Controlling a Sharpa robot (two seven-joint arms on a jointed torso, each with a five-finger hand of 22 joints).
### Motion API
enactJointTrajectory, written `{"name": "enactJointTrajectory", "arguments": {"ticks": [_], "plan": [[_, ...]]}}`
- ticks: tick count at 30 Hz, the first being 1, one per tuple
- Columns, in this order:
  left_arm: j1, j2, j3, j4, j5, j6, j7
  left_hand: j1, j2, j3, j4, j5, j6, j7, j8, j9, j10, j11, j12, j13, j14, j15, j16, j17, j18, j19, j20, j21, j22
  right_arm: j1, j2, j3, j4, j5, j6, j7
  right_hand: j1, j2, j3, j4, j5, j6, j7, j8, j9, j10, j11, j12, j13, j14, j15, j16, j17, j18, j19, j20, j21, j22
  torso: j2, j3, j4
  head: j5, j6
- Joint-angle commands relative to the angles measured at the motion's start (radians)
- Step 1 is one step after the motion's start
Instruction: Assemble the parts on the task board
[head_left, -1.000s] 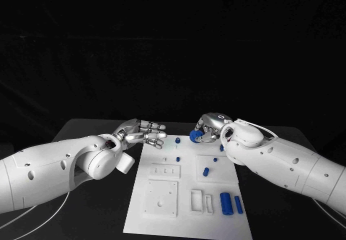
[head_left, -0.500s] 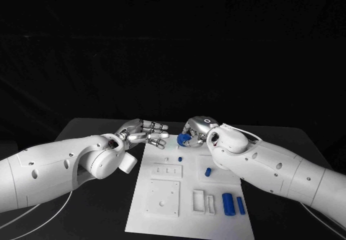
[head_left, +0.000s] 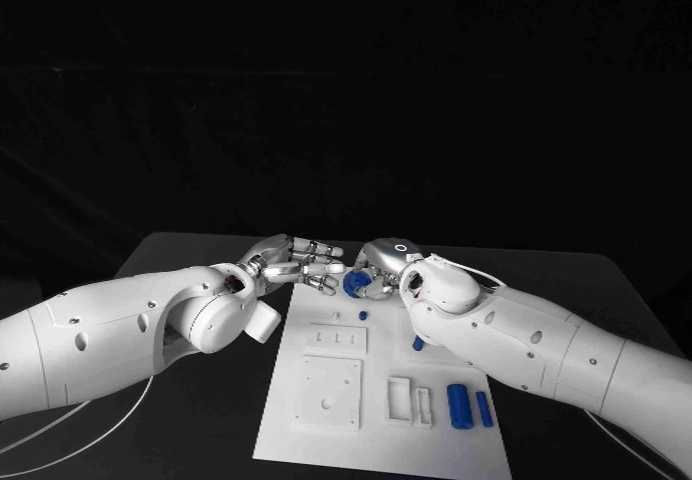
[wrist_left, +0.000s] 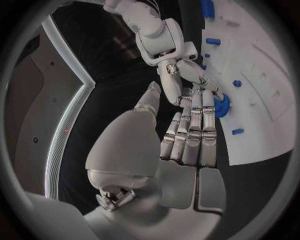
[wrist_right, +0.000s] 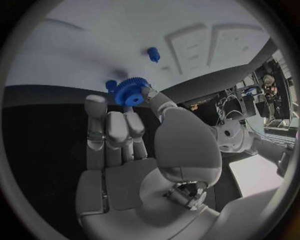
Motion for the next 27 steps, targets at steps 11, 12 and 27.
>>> {"name": "enactJointTrajectory", "arguments": {"ticks": [11,12,27], "plan": [[0.002,0.005,0.001,0.000,0.004,0.021,0.006,0.001,0.013,-0.001,-0.006,-0.001,0.010,-0.008,-0.001,0.000,-0.006,0.001,0.002,0.001,-0.010,0.001,0.004,0.001,0.015,-0.009,0.002,0.006,-0.003,-0.009,0.026,-0.017,-0.041,-0.025,0.011,-0.019,0.000,-0.006,0.005,-0.007,0.006,-0.010,0.005,0.003,0.001,-0.007,-0.002,-0.010,-0.005,0.000,-0.006,-0.003,-0.003,-0.011,0.002,-0.001,-0.010,0.072,0.000,0.0011,-0.0011,0.001,-0.006],[0.002,0.005,0.001,0.000,0.004,0.021,0.006,0.001,0.013,-0.001,-0.006,-0.001,0.010,-0.008,-0.001,0.000,-0.006,0.001,0.002,0.001,-0.010,0.001,0.004,0.001,0.015,-0.009,0.002,0.006,-0.003,-0.010,0.028,-0.018,-0.044,-0.025,0.012,-0.020,0.000,-0.006,0.005,-0.007,0.006,-0.010,0.005,0.003,0.001,-0.007,-0.002,-0.010,-0.005,0.000,-0.006,-0.003,-0.003,-0.011,0.002,-0.001,-0.010,0.072,0.000,0.0010,-0.0005,0.001,-0.005],[0.002,0.011,0.001,-0.003,0.005,0.030,0.008,0.001,0.014,-0.003,-0.009,-0.001,0.001,-0.011,-0.002,-0.001,-0.007,0.002,0.002,0.001,-0.011,0.002,0.004,0.001,0.015,-0.010,0.003,0.007,-0.005,-0.012,0.057,-0.031,-0.097,-0.015,0.015,-0.024,-0.022,-0.002,-0.003,0.013,0.004,-0.053,0.015,0.003,0.000,-0.016,0.003,-0.028,-0.018,-0.001,-0.003,-0.011,-0.007,-0.010,0.002,0.001,-0.026,0.070,-0.001,-0.0011,-0.0025,0.002,-0.008]]}}
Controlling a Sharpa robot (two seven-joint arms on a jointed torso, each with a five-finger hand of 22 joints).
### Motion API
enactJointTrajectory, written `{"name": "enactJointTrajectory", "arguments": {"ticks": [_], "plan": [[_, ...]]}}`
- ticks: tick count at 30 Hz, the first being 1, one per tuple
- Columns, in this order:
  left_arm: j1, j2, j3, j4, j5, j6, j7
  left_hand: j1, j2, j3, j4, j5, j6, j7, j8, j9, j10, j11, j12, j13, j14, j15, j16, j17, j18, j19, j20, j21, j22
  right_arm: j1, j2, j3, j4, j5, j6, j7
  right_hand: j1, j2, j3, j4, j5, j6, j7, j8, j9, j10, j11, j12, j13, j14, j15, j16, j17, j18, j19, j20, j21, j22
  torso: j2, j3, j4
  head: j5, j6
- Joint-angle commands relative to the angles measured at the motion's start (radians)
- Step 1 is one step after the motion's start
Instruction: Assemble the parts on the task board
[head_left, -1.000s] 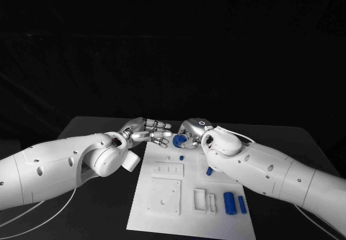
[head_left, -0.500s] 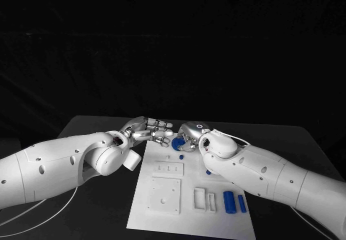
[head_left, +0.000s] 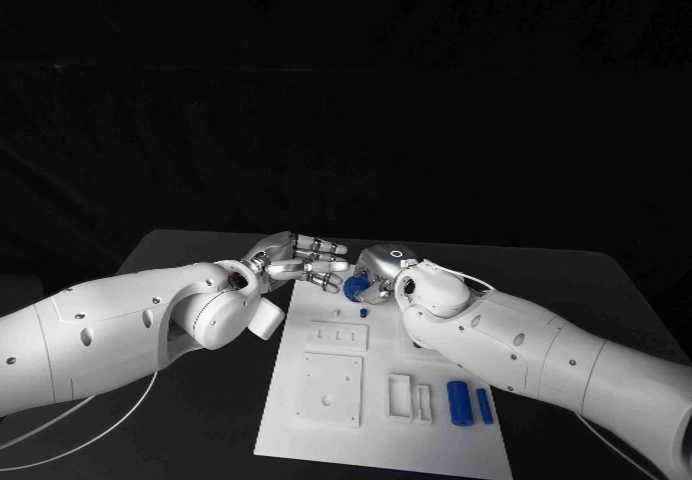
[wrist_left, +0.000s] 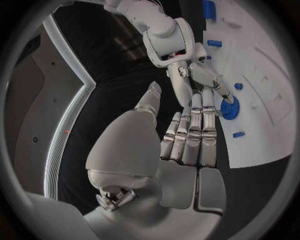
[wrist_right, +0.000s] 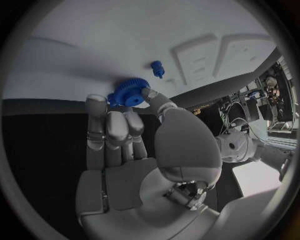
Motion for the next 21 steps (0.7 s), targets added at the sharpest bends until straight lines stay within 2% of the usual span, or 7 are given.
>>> {"name": "enactJointTrajectory", "arguments": {"ticks": [1,5,7,8,10,16,21], "plan": [[0.002,0.005,0.001,0.001,0.005,0.021,0.007,-0.003,0.010,-0.001,-0.007,-0.001,-0.008,-0.008,-0.002,-0.001,-0.008,0.002,0.002,0.001,-0.007,-0.002,0.004,0.001,0.016,-0.006,-0.001,0.006,-0.003,-0.003,0.005,-0.004,-0.017,0.000,0.018,-0.006,-0.022,-0.001,-0.002,0.016,0.022,-0.025,0.005,-0.005,-0.002,-0.008,0.005,-0.008,-0.005,-0.002,-0.003,-0.007,-0.002,-0.010,0.003,0.001,-0.008,0.069,0.000,-0.0018,0.0005,-0.002,0.000],[0.002,0.008,0.001,-0.001,0.005,0.025,0.004,-0.003,0.009,-0.001,-0.006,-0.001,-0.009,-0.007,-0.001,-0.001,-0.009,0.002,0.002,0.001,-0.007,-0.002,0.004,0.001,0.016,-0.006,-0.001,0.007,-0.003,-0.003,0.011,-0.005,-0.026,0.013,0.023,-0.004,-0.058,-0.001,-0.007,0.044,0.025,-0.051,0.011,-0.006,-0.002,-0.012,0.008,-0.013,-0.010,-0.001,0.001,-0.007,-0.002,-0.008,0.004,0.004,-0.014,0.068,0.000,0.0004,0.0006,0.001,0.001],[0.002,0.008,0.001,-0.001,0.005,0.026,0.003,-0.003,0.009,-0.001,-0.006,-0.001,-0.009,-0.007,-0.001,-0.001,-0.009,0.002,0.002,0.001,-0.007,-0.002,0.004,0.001,0.016,-0.006,-0.001,0.007,-0.003,-0.003,0.011,-0.006,-0.028,0.018,0.025,-0.003,-0.107,0.010,-0.014,0.098,-0.016,-0.054,0.009,-0.004,-0.001,-0.012,0.008,-0.013,-0.011,0.000,0.002,-0.005,0.000,-0.007,0.007,0.006,-0.016,0.068,-0.001,0.0008,0.0005,0.001,0.001],[0.002,0.008,0.001,-0.002,0.005,0.026,0.003,-0.003,0.009,-0.001,-0.006,-0.001,-0.009,-0.007,-0.001,-0.001,-0.009,0.002,0.002,0.001,-0.007,-0.002,0.004,0.001,0.016,-0.006,-0.001,0.007,-0.003,-0.003,0.011,-0.006,-0.028,0.020,0.026,-0.003,-0.132,0.006,0.011,0.130,-0.054,-0.054,0.007,-0.004,-0.001,-0.013,0.009,-0.011,-0.012,-0.001,0.002,-0.004,0.000,-0.007,0.009,0.007,-0.021,0.068,-0.001,0.0009,0.0003,0.002,0.000],[0.002,0.008,0.001,-0.002,0.005,0.027,0.002,-0.003,0.009,-0.001,-0.006,-0.001,-0.009,-0.007,-0.001,-0.001,-0.009,0.002,0.002,0.001,-0.007,-0.002,0.004,0.001,0.016,-0.006,-0.001,0.007,-0.003,-0.003,0.009,-0.006,-0.027,0.025,0.027,-0.002,-0.154,-0.001,0.035,0.141,-0.072,-0.054,0.007,-0.005,-0.001,-0.013,0.008,-0.011,-0.013,-0.001,0.002,-0.004,0.000,-0.008,0.012,0.007,-0.023,0.069,-0.001,0.0010,-0.0001,0.002,0.000],[0.002,0.007,0.001,-0.002,0.005,0.027,0.000,0.001,0.010,0.001,-0.007,-0.001,-0.021,-0.009,-0.002,-0.002,-0.012,0.003,0.002,0.001,-0.008,-0.001,0.004,0.001,0.016,-0.006,-0.001,0.007,-0.003,-0.003,-0.003,-0.007,-0.019,0.037,0.023,0.000,-0.172,-0.002,0.010,0.194,-0.140,-0.055,0.006,-0.005,-0.001,-0.013,0.010,-0.010,-0.016,-0.001,0.004,-0.004,0.000,-0.007,0.013,0.008,-0.031,0.069,0.000,0.0019,-0.0023,0.005,0.000],[0.002,0.006,0.001,-0.003,0.005,0.027,0.000,0.001,0.010,0.001,-0.007,-0.001,-0.021,-0.009,-0.002,-0.002,-0.012,0.003,0.002,0.001,-0.008,-0.001,0.004,0.001,0.016,-0.006,-0.001,0.007,-0.003,-0.003,-0.017,-0.007,-0.010,0.041,0.011,0.000,-0.160,-0.007,0.003,0.220,-0.148,-0.053,0.006,-0.004,-0.001,-0.013,0.010,-0.009,-0.017,-0.001,0.004,-0.005,-0.002,-0.008,0.015,0.008,-0.036,0.069,0.000,0.0019,-0.0021,0.005,0.000]]}}
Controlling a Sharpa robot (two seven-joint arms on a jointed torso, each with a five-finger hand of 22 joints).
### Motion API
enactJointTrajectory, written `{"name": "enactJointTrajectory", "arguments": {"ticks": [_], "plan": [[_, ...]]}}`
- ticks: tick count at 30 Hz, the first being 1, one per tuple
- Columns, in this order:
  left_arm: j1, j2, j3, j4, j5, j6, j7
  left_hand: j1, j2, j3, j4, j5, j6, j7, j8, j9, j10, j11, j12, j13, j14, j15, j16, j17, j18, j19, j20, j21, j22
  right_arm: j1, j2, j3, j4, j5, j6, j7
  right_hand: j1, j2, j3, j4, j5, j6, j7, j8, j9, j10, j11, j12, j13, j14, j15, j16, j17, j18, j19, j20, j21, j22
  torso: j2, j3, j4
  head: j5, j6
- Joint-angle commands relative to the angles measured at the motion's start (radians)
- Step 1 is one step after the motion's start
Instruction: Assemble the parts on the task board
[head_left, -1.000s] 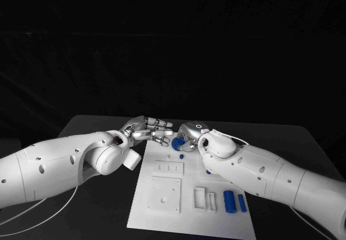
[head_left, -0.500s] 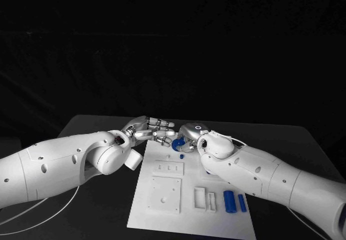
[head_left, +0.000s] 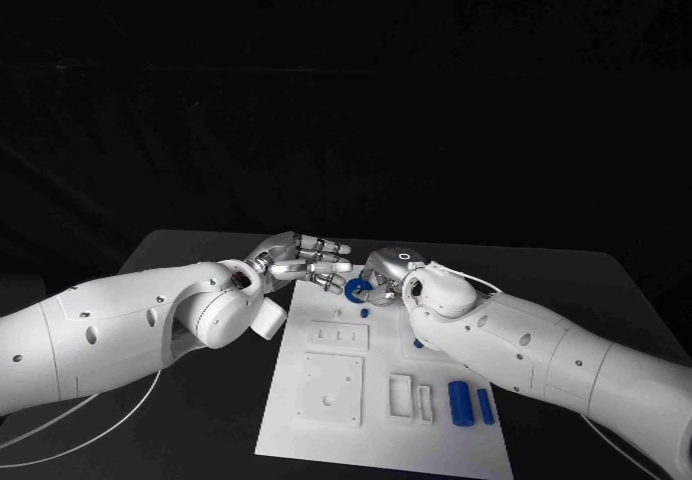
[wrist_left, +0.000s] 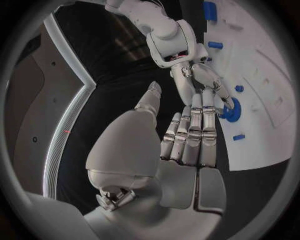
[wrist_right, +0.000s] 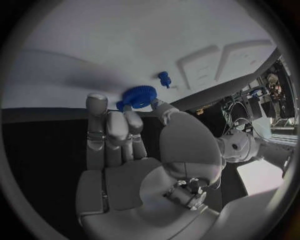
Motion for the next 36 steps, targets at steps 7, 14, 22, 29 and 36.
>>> {"name": "enactJointTrajectory", "arguments": {"ticks": [7,14,22,29,36], "plan": [[0.002,-0.001,0.001,-0.002,0.003,0.021,0.003,0.005,0.011,0.000,-0.006,-0.001,-0.007,0.004,-0.002,-0.002,-0.009,-0.001,0.002,0.001,-0.007,-0.001,0.004,0.001,0.016,-0.007,-0.001,0.004,-0.001,-0.004,-0.035,0.000,0.042,0.033,-0.027,-0.022,-0.004,-0.012,-0.011,0.035,-0.019,0.001,-0.004,-0.002,-0.001,-0.002,0.005,0.000,-0.003,-0.001,0.003,-0.003,-0.004,-0.008,0.008,0.000,-0.008,0.069,0.000,0.0007,-0.0021,0.002,-0.006],[0.002,-0.003,0.001,-0.006,0.002,0.020,0.006,0.007,0.011,0.001,-0.007,-0.001,-0.008,0.005,-0.002,-0.002,-0.009,-0.001,0.002,0.001,-0.007,-0.001,0.004,0.001,0.016,-0.007,-0.001,0.004,-0.001,-0.006,-0.078,0.000,0.102,0.039,-0.090,-0.073,-0.001,-0.023,-0.003,0.043,-0.025,0.006,-0.006,-0.002,-0.001,-0.002,0.003,-0.003,-0.006,-0.001,0.002,-0.004,-0.006,-0.009,0.009,-0.002,-0.008,0.069,-0.001,0.0005,-0.0036,-0.001,-0.003],[0.002,-0.018,0.001,-0.001,0.002,0.002,0.022,0.011,0.015,-0.002,-0.013,-0.001,-0.015,0.015,-0.002,-0.002,-0.003,-0.004,0.002,0.001,-0.007,-0.003,0.004,0.001,0.017,-0.007,-0.001,0.007,-0.001,-0.005,-0.174,0.019,0.193,0.113,-0.164,-0.066,0.038,-0.031,0.018,0.010,-0.076,-0.001,-0.002,-0.002,-0.001,-0.006,0.004,-0.010,-0.011,-0.003,0.003,-0.013,-0.013,-0.009,0.007,-0.001,-0.019,0.067,-0.001,0.0046,-0.0122,0.003,0.002],[0.002,-0.042,0.001,0.006,-0.018,-0.002,0.034,0.008,0.048,-0.025,-0.030,0.002,-0.030,0.028,-0.004,-0.003,0.208,-0.042,0.005,0.002,0.057,-0.038,0.062,0.031,0.000,0.021,-0.034,0.032,0.012,-0.012,-0.289,0.092,0.264,0.180,-0.064,0.074,0.161,-0.020,-0.181,-0.101,0.178,0.009,-0.001,-0.003,-0.001,-0.011,0.006,-0.016,-0.015,-0.003,0.006,-0.024,-0.018,-0.007,-0.001,0.003,-0.046,0.064,-0.005,0.0129,-0.0302,-0.004,0.008],[0.001,-0.045,0.001,-0.010,-0.024,0.001,0.037,0.002,0.064,-0.048,-0.047,0.000,0.042,0.023,0.001,0.001,0.213,-0.043,0.002,0.003,0.034,-0.035,0.078,0.042,-0.008,0.009,-0.035,0.035,0.016,-0.018,-0.382,0.136,0.230,0.309,0.003,0.226,0.227,0.019,-0.190,-0.196,0.176,0.031,0.000,-0.003,-0.001,-0.013,0.007,-0.010,-0.012,-0.007,0.002,-0.032,-0.019,-0.008,-0.007,0.000,-0.048,0.064,-0.018,0.0215,-0.0451,-0.011,0.005]]}}
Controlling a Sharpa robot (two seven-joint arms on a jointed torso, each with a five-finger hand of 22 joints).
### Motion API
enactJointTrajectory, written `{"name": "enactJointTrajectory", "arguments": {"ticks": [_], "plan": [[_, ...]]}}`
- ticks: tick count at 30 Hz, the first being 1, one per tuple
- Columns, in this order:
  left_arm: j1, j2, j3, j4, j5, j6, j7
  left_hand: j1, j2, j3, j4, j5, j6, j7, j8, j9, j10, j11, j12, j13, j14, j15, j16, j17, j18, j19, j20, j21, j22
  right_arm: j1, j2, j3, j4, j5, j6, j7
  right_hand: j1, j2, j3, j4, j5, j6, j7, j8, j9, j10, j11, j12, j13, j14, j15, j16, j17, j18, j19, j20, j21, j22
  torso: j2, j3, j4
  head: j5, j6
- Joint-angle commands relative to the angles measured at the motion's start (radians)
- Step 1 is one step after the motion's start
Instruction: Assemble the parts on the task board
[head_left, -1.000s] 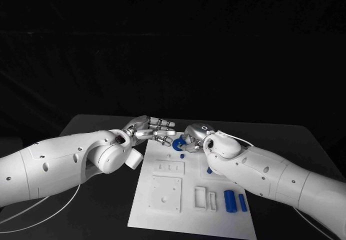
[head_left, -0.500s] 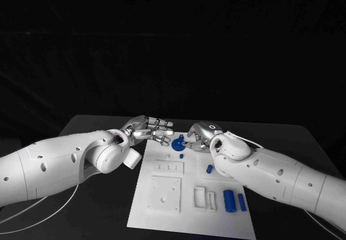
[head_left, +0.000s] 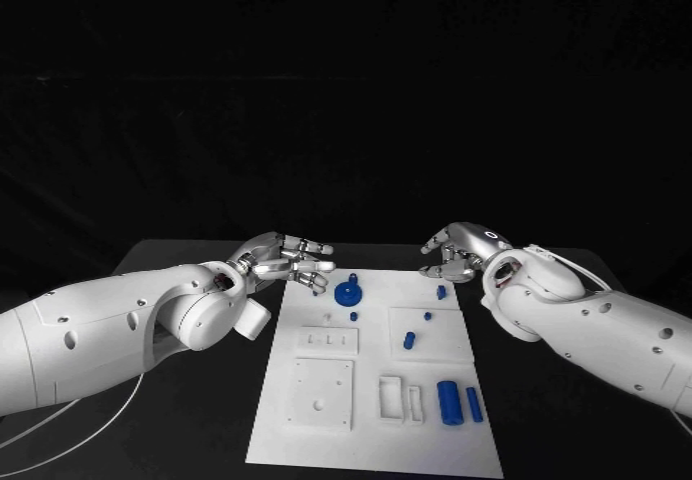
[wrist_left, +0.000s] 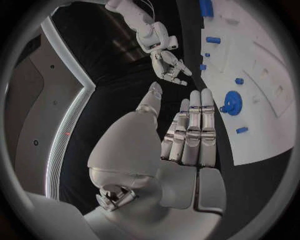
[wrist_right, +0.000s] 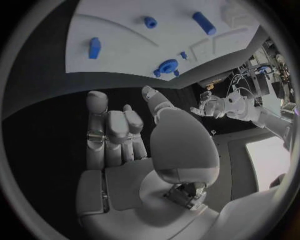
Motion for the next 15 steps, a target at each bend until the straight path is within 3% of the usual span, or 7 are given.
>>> {"name": "enactJointTrajectory", "arguments": {"ticks": [1,3,5,7,11,13,15], "plan": [[0.001,0.000,0.001,-0.004,-0.012,0.000,0.023,-0.001,0.013,-0.012,-0.004,0.000,0.056,-0.002,0.003,0.004,0.007,-0.001,-0.003,0.000,-0.007,-0.001,0.009,0.003,0.000,-0.007,-0.001,0.005,0.002,-0.004,-0.028,0.009,-0.027,0.134,0.073,0.167,0.011,0.007,0.001,-0.024,0.039,0.010,-0.001,-0.002,-0.001,-0.007,0.000,0.000,0.001,-0.003,-0.002,-0.005,0.000,-0.009,-0.008,-0.003,-0.001,0.064,-0.008,0.0075,-0.0134,-0.011,0.003],[0.000,-0.003,0.001,-0.004,-0.012,-0.005,0.028,-0.003,0.015,-0.016,-0.006,0.000,0.069,0.002,0.003,0.005,0.004,0.001,-0.003,0.000,-0.001,-0.003,0.016,0.006,0.002,-0.002,-0.003,0.010,0.004,-0.008,-0.038,0.014,-0.046,0.155,0.072,0.192,0.002,0.023,-0.010,-0.063,0.057,0.008,0.000,-0.002,-0.001,-0.007,0.000,0.001,0.000,-0.003,-0.003,-0.003,0.007,-0.010,-0.008,-0.004,0.005,0.065,-0.010,0.0123,-0.0206,-0.007,0.005],[-0.001,-0.007,0.001,-0.004,-0.007,-0.012,0.036,-0.005,0.017,-0.019,-0.008,0.001,0.081,-0.001,0.003,0.005,0.005,-0.002,-0.003,0.000,0.013,-0.009,0.030,0.012,0.003,0.010,-0.008,0.020,0.010,-0.013,-0.043,0.017,-0.070,0.141,0.061,0.211,0.010,0.037,-0.003,-0.080,0.051,0.009,0.000,-0.003,-0.001,-0.008,0.000,0.001,0.000,-0.002,-0.003,-0.003,0.008,-0.010,-0.009,-0.005,0.007,0.066,-0.010,0.0152,-0.0253,-0.004,0.005],[-0.001,-0.010,0.001,-0.006,0.001,-0.017,0.040,-0.007,0.023,-0.022,-0.014,0.002,0.086,-0.005,0.004,0.006,0.016,-0.007,-0.003,0.000,0.024,-0.017,0.053,0.022,0.002,0.021,-0.017,0.039,0.020,-0.021,-0.043,0.023,-0.097,0.119,0.054,0.225,0.008,0.035,0.010,-0.090,0.038,0.015,0.000,-0.003,-0.001,-0.007,-0.001,0.000,-0.001,-0.002,-0.003,-0.005,0.009,-0.010,-0.010,-0.005,0.010,0.066,-0.011,0.0193,-0.0300,-0.006,0.005],[-0.003,-0.011,0.001,-0.010,0.009,-0.017,0.043,-0.008,0.032,-0.027,-0.020,0.005,0.088,-0.013,0.004,0.006,0.066,-0.025,-0.004,0.000,0.056,-0.040,0.125,0.056,-0.002,0.040,-0.039,0.098,0.056,-0.032,-0.039,0.029,-0.143,0.116,0.059,0.250,0.011,0.033,0.011,-0.092,0.045,0.014,0.000,-0.003,-0.001,-0.007,0.000,0.000,-0.001,-0.001,-0.003,-0.004,0.011,-0.010,-0.010,-0.005,0.013,0.066,-0.013,0.0244,-0.0300,-0.009,0.002],[-0.005,-0.012,0.001,-0.012,0.011,-0.013,0.043,-0.007,0.038,-0.031,-0.021,0.004,0.088,-0.018,0.003,0.006,0.121,-0.044,-0.005,0.000,0.057,-0.053,0.177,0.093,-0.012,0.034,-0.057,0.143,0.088,-0.037,-0.036,0.031,-0.163,0.113,0.068,0.265,0.013,0.031,0.005,-0.098,0.048,0.013,0.001,-0.002,-0.001,-0.006,0.001,0.001,-0.001,-0.001,-0.003,-0.002,0.014,-0.010,-0.011,-0.005,0.017,0.067,-0.011,0.0244,-0.0285,-0.019,0.003],[-0.006,-0.011,0.001,-0.014,0.012,-0.009,0.042,-0.005,0.043,-0.032,-0.021,0.005,0.093,-0.023,0.004,0.006,0.148,-0.051,-0.004,0.001,0.059,-0.062,0.208,0.116,-0.014,0.029,-0.063,0.171,0.108,-0.042,-0.032,0.032,-0.177,0.108,0.075,0.276,0.019,0.031,0.000,-0.105,0.050,0.007,0.002,-0.002,-0.001,-0.006,0.002,0.001,-0.001,-0.001,-0.003,-0.003,0.016,-0.010,-0.012,-0.005,0.020,0.067,-0.011,0.0269,-0.0279,-0.021,0.001]]}}
